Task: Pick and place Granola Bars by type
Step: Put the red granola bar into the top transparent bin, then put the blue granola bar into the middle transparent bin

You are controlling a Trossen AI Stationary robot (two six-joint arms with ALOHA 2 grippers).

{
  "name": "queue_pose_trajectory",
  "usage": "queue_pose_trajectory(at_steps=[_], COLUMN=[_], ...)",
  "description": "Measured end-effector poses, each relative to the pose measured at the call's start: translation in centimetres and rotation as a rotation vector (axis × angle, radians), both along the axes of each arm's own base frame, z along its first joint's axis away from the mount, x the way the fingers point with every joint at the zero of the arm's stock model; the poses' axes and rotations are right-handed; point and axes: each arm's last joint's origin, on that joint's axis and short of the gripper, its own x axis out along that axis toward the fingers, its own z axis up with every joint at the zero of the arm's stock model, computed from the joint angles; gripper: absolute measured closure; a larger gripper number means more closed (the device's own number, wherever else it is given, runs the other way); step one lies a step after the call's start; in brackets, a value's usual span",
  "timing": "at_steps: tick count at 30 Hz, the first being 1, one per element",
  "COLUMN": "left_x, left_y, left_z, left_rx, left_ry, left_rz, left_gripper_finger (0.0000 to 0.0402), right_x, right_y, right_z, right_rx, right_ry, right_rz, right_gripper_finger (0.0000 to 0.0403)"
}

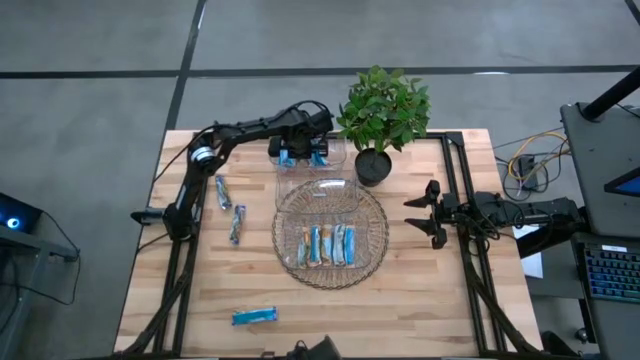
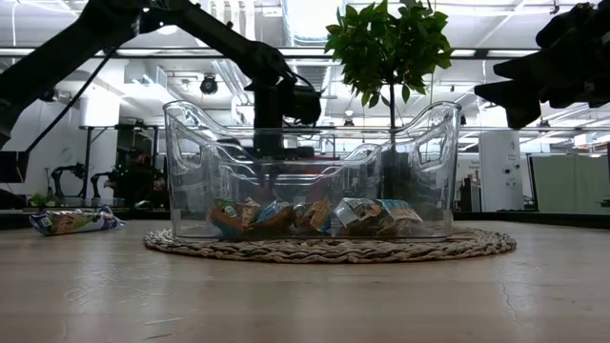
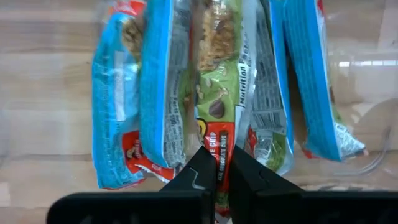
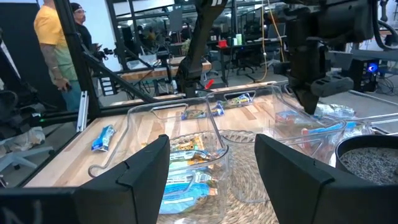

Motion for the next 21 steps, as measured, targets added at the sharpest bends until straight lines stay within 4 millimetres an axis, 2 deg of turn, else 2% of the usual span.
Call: queue_pose_trajectory(at_steps=[4,12,21], left_x=[-0.06,-0.23,-0.26], left_y=[0.19,0.44,0.52], left_z=[-0.21,-0.14,-0.08], left_rx=[-0.026,-0.02,-0.015], left_ry=[-0.006,-0.001,0.005], left_rz=[-0.027,-0.044,-0.094], left_gripper_finger=[0.0391,0.0341,0.0267], right_x=[0.0,0.0,0.0], right_y=[0.0,0.0,0.0], right_z=[0.0,0.0,0.0], right_rx=[0.0,0.0,0.0], right_ry=[0.0,0.0,0.0], right_rz=[0.0,0.0,0.0], right_gripper_finger=[0.0179,0.0179,0.0179])
